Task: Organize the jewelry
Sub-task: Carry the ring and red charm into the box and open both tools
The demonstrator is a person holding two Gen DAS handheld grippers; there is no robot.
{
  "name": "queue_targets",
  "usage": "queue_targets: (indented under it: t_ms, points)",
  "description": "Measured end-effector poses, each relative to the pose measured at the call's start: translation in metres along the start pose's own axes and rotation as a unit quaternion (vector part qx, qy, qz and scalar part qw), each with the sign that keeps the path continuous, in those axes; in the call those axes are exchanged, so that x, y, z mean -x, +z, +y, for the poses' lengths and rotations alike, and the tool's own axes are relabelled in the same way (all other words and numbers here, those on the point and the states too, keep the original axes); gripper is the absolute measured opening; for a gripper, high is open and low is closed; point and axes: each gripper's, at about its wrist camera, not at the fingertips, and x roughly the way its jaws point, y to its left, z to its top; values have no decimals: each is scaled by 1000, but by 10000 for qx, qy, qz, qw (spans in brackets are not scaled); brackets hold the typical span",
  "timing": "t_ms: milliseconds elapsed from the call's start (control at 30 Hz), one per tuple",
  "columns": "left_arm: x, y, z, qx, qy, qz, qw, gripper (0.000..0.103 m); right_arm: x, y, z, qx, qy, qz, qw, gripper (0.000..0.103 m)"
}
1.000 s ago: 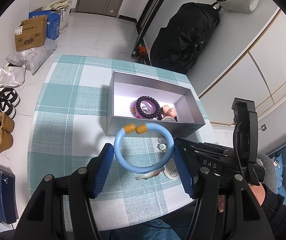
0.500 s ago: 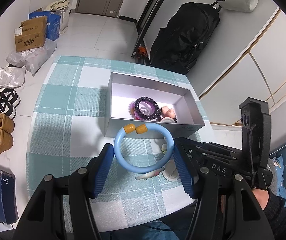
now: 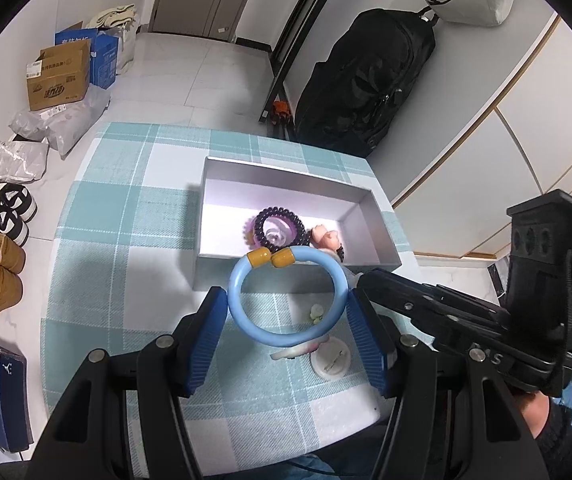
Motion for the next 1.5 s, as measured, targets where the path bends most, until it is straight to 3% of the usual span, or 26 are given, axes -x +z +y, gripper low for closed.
queue_targets:
  t_ms: [400, 1033, 1500]
  points:
    - [-6, 19, -13, 144, -182, -270, 9994, 57, 16, 23, -11, -357, 322, -408, 9980, 16]
    - [-54, 49, -7, 391, -111, 129, 9991, 57, -2, 51, -52, -932, 318, -394, 9944, 16]
    - [-67, 51, -5, 431, -87, 346, 9984, 57, -15, 53, -65, -1082, 232, -230, 9936, 16]
